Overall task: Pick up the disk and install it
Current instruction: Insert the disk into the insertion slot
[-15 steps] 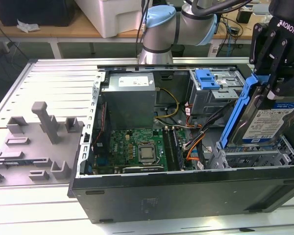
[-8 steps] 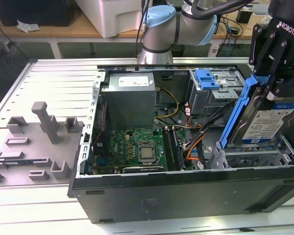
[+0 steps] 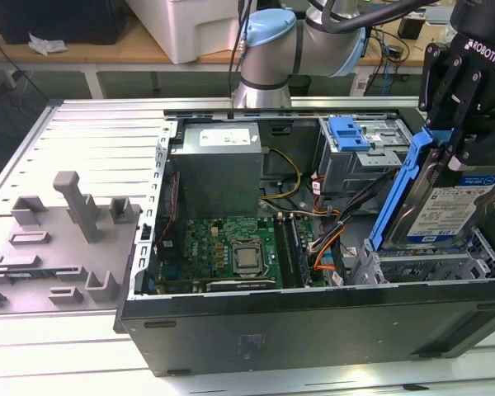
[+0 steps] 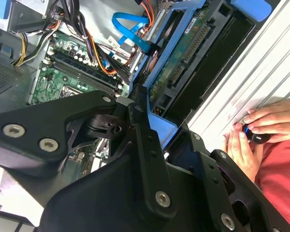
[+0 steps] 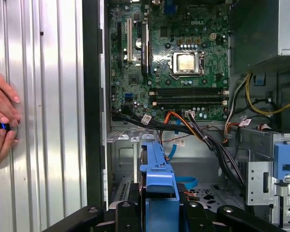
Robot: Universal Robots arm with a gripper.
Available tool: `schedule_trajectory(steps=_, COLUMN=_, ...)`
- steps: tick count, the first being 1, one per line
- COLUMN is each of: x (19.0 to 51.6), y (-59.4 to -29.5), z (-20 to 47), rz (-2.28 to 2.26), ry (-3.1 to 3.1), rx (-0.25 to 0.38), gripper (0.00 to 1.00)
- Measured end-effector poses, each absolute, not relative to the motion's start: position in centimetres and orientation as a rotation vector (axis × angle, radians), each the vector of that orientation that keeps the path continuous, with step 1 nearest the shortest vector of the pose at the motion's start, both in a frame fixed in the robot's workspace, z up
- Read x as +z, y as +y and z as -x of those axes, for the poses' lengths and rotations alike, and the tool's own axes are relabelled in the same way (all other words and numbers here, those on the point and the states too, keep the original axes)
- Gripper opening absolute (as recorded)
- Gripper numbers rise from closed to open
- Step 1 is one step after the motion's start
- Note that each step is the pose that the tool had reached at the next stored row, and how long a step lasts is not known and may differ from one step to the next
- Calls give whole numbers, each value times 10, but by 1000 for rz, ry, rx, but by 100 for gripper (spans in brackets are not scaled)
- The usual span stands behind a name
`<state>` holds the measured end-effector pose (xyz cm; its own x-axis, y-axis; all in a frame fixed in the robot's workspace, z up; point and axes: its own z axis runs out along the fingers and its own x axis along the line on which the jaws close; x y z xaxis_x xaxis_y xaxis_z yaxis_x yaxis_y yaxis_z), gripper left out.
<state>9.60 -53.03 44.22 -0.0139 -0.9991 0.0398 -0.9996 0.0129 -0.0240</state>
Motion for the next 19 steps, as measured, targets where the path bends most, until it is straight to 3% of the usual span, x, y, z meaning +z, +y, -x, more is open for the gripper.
schedule_trajectory(steps=19, x=437, y=-530, z=-96, rz=-2198, ry=-2228, rx=71, gripper=36)
